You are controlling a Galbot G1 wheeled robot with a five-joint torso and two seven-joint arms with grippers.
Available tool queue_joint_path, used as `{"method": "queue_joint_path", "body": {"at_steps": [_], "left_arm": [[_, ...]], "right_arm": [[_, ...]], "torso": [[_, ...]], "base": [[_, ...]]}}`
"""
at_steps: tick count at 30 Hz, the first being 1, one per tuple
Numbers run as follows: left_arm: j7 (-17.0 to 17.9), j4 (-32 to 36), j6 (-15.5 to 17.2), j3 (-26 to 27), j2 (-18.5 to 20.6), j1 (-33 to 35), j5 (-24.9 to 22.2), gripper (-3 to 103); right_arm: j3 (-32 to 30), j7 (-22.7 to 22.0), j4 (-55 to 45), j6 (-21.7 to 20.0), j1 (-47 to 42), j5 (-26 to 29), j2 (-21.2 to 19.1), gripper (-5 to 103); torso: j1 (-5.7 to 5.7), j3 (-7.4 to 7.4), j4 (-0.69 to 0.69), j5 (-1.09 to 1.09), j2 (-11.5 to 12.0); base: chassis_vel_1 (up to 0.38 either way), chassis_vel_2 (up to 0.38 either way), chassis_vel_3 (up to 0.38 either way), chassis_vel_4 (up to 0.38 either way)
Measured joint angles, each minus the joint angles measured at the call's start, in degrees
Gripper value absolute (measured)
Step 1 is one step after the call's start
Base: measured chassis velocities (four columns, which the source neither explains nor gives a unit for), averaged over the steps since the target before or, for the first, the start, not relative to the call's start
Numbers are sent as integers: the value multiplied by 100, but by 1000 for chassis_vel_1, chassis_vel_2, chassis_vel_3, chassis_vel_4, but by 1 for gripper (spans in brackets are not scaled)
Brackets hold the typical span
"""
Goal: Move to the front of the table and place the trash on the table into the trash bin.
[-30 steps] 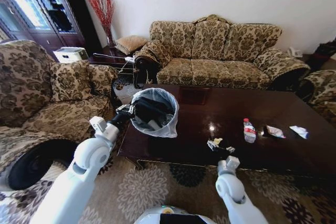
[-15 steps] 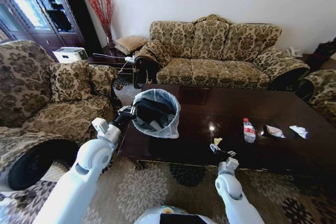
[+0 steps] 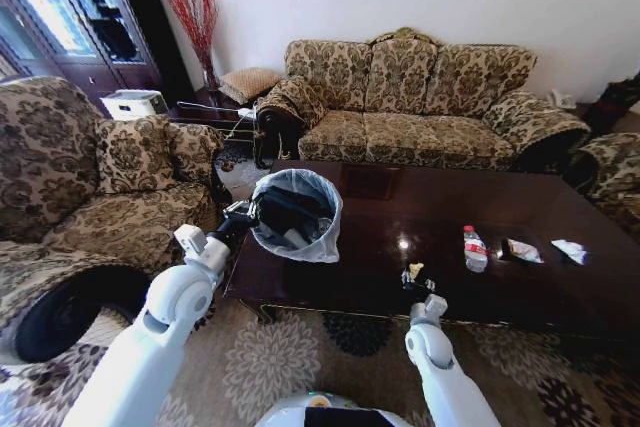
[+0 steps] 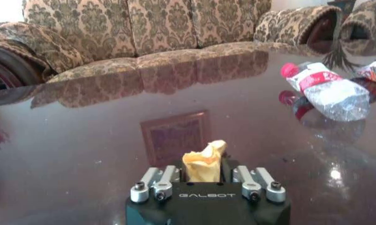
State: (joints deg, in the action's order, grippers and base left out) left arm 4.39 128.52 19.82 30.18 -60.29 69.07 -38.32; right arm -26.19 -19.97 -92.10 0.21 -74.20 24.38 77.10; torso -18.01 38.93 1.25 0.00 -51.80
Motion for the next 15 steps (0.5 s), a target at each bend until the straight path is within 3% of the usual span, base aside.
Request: {"method": "queue_joint_path", "body": {"at_steps": [7,15], "left_arm": [[-3,-4,0,-4,-36,-9,10,4],[-4,-2,2,14,-34,-3,12,4]], "right_arm": [[-18,8,66,39,120,33,-41,9],[-9,-89,-479,69,174,-5,-172,0]], "torso": [[0,0,0,0,0],[0,0,-1,-1,0]], "base": [[0,0,0,0],[0,0,0,0]]}}
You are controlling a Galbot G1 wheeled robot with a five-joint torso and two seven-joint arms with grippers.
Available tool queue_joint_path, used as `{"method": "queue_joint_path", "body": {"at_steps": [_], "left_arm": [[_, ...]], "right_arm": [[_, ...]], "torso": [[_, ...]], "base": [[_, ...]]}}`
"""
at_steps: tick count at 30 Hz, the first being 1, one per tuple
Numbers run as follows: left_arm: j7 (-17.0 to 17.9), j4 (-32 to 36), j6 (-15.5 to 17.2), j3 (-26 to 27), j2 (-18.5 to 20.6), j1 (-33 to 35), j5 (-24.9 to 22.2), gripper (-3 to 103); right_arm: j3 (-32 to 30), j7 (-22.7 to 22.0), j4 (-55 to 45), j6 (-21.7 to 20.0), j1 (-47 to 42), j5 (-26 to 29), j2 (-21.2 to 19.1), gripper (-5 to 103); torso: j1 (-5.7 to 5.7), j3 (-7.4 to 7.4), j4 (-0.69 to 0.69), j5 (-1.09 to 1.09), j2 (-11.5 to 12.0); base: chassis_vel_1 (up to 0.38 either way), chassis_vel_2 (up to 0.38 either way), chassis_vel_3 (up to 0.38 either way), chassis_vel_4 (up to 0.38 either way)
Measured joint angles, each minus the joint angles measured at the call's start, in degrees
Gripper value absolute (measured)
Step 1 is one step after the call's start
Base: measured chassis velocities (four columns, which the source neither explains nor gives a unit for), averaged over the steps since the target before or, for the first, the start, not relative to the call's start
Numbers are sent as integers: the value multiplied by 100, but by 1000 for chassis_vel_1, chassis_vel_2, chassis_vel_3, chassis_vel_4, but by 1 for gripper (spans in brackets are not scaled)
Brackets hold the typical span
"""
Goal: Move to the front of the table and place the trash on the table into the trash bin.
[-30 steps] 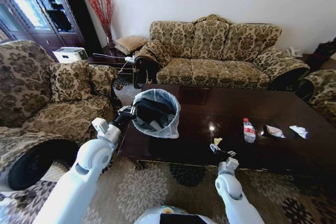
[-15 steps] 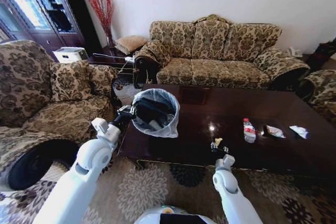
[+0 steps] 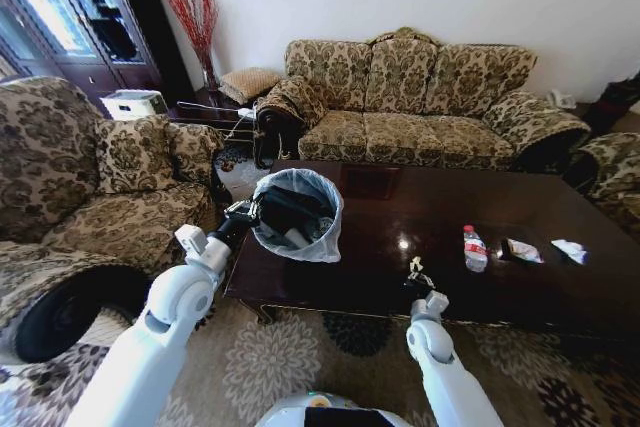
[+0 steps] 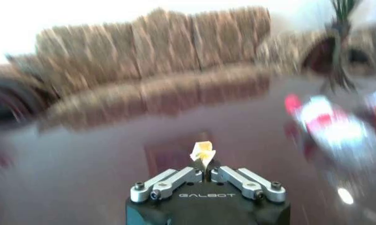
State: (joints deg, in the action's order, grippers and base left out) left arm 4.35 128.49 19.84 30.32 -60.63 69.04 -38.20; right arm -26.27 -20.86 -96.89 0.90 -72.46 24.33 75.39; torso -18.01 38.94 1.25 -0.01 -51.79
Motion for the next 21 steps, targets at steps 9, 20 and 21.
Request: {"method": "queue_joint_path", "body": {"at_steps": [9,20,21], "left_arm": [[-67,-33,17,-129,-42,-2,103,4],[-131,-272,310,-287,-199,-307,145,4],[-131,-272,310,-287,-199,-307,145,4]], "right_arm": [[911,-102,-2023,-908,1581,691,-1584,0],[3980,-281,-2747,-1605,5525,3579,-2751,0],[3980,-281,-2747,-1605,5525,3579,-2751,0]], "torso": [[0,0,4,0,0],[-2,1,1,2,0],[-2,1,1,2,0]], "base": [[0,0,0,0],[0,0,0,0],[0,0,0,0]]}}
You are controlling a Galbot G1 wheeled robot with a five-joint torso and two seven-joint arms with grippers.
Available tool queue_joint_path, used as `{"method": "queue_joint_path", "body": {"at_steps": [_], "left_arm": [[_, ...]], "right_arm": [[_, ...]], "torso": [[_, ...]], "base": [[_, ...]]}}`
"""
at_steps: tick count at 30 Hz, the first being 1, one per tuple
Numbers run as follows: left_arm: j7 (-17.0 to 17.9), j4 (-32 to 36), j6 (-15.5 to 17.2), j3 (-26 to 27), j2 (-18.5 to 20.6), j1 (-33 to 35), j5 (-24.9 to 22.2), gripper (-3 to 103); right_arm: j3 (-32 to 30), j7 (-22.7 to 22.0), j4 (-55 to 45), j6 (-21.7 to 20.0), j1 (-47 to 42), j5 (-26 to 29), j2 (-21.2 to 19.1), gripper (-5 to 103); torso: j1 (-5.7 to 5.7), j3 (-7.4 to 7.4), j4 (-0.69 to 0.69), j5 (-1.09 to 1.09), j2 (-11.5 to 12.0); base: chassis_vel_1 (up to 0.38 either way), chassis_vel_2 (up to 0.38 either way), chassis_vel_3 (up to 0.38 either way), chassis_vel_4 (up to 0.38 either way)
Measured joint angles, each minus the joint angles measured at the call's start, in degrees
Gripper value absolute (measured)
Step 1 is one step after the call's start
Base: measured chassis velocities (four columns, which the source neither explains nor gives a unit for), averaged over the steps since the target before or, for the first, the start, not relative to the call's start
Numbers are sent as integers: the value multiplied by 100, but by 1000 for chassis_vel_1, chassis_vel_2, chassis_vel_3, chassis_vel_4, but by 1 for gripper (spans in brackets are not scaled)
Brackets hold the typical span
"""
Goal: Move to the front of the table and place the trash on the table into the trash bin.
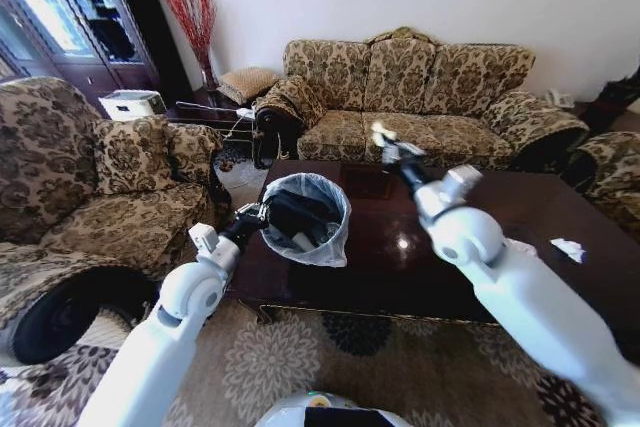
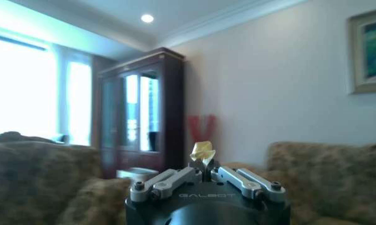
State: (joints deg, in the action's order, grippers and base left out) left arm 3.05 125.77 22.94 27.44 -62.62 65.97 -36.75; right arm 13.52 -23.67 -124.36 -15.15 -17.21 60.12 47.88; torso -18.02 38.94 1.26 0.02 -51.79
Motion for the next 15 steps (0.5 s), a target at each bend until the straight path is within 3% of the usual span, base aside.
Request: {"method": "queue_joint_path", "body": {"at_steps": [5,9,15], "left_arm": [[115,0,14,182,-18,129,31,4],[117,22,14,186,-57,143,33,4],[136,22,14,204,-67,120,34,4]], "right_arm": [[1180,-570,-508,-275,619,1269,613,0],[1449,-835,-579,-420,572,1530,626,0],[1400,-1266,-740,-631,244,1672,382,0]], "torso": [[2,-1,5,1,0],[2,-1,-3,1,-1],[1,-1,-1,-2,0]], "base": [[0,0,0,0],[0,0,0,0],[0,0,0,0]]}}
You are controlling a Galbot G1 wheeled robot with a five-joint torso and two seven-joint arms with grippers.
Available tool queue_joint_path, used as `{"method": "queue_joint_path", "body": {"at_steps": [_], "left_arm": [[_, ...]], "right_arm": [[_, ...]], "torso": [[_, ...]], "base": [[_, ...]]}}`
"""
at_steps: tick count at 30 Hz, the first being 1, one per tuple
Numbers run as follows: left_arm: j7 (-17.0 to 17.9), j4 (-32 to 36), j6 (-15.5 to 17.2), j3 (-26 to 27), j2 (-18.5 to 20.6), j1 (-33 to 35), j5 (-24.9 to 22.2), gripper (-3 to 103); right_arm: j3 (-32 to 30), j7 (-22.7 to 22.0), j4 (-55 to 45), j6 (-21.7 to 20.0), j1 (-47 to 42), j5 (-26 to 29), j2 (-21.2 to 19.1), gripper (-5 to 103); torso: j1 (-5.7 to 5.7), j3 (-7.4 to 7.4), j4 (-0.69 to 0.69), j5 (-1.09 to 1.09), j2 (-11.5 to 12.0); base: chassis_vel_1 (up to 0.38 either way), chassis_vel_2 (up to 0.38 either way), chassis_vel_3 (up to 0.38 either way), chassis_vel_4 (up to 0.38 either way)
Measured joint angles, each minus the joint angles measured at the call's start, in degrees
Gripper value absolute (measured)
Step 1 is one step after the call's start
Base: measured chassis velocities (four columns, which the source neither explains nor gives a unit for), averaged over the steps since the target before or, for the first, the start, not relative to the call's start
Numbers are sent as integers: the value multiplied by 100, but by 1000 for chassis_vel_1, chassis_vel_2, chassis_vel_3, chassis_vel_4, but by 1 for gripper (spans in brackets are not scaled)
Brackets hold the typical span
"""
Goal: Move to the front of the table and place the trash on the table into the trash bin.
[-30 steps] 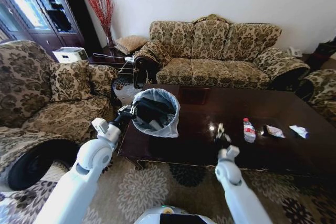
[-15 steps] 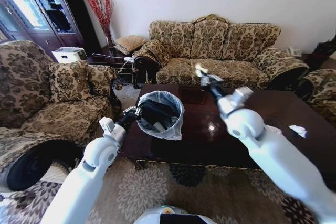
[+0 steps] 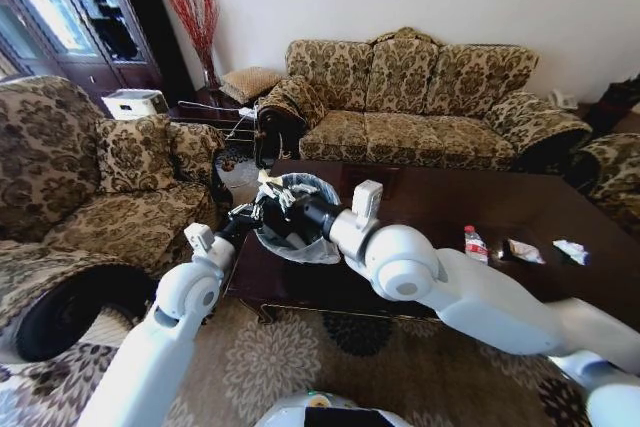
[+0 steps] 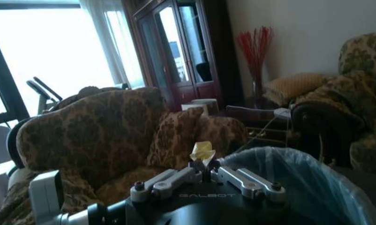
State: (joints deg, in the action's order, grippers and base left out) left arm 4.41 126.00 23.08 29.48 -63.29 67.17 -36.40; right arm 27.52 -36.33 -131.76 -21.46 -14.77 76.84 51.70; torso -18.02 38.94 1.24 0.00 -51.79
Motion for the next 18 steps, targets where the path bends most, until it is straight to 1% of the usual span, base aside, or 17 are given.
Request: {"method": "queue_joint_path", "body": {"at_steps": [3,6,7,9,10,12,13,14,15,17,18], "left_arm": [[3,-6,-1,12,4,2,0,4],[4,-11,-7,40,5,5,1,4],[4,-11,-7,40,5,5,1,4],[1,-11,-17,47,-2,4,1,4],[0,-1,-18,48,-3,9,1,4],[0,10,-19,49,-2,18,1,4],[1,34,-19,51,-3,41,2,4],[0,52,-20,52,-3,53,5,4],[0,76,-20,56,-6,68,9,4],[0,94,-20,59,-9,78,11,4],[0,111,-21,62,-10,91,12,4]], "right_arm": [[-107,-27,-108,-68,-225,-22,-163,0],[-340,188,-143,-270,-612,-292,-381,0],[-340,188,-143,-270,-612,-292,-381,0],[-374,339,-125,-273,-684,-553,-436,0],[-381,412,-110,-242,-692,-637,-454,5],[-386,461,-96,-216,-693,-686,-464,5],[-387,480,-90,-195,-694,-702,-469,16],[-387,480,-85,-187,-694,-707,-468,16],[-391,483,-70,-172,-699,-718,-464,27],[-396,484,-57,-159,-701,-722,-459,27],[-405,484,-47,-146,-701,-723,-454,32]], "torso": [[1,-1,1,1,0],[2,-1,1,-1,-1],[2,-1,1,-1,-1],[1,-1,0,-1,0],[1,0,0,-1,0],[0,0,1,0,0],[1,0,2,1,0],[1,0,2,1,0],[1,-1,2,1,-1],[1,-1,2,0,-1],[1,-1,2,1,0]], "base": [[0,0,0,0],[0,0,0,0],[0,0,0,0],[0,0,0,0],[0,0,0,0],[0,0,0,0],[0,0,0,0],[0,0,0,0],[0,0,0,0],[0,0,0,0],[0,0,0,0]]}}
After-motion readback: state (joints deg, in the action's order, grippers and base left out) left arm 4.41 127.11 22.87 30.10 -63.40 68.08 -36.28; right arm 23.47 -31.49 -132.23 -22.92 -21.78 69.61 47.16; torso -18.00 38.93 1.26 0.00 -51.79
